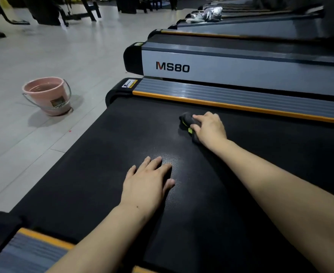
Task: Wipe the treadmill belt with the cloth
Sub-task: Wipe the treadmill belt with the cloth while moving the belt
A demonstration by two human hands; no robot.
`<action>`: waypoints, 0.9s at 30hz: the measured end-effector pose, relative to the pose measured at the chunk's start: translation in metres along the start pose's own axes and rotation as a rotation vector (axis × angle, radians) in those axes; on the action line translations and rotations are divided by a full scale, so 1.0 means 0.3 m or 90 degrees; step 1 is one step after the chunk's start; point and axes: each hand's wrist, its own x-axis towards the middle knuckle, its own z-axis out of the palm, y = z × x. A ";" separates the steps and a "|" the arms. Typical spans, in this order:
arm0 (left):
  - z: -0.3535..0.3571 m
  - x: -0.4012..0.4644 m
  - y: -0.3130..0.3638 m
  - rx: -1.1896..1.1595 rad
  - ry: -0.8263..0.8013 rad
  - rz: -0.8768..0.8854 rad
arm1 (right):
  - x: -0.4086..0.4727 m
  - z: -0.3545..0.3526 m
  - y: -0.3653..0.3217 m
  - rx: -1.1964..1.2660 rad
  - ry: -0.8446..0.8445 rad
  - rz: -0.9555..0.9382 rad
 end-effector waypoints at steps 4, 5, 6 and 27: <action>0.009 0.008 -0.031 -0.036 0.028 -0.014 | -0.279 -0.052 -0.036 0.056 0.017 -0.139; 0.010 0.004 -0.041 -0.045 0.056 -0.012 | -0.383 -0.076 -0.034 0.086 0.009 -0.192; 0.009 0.000 -0.049 -0.050 0.086 -0.005 | -0.479 -0.101 -0.024 0.114 -0.008 -0.252; -0.012 -0.078 -0.020 -0.038 0.004 -0.018 | -0.784 -0.372 0.179 0.174 -0.174 -0.500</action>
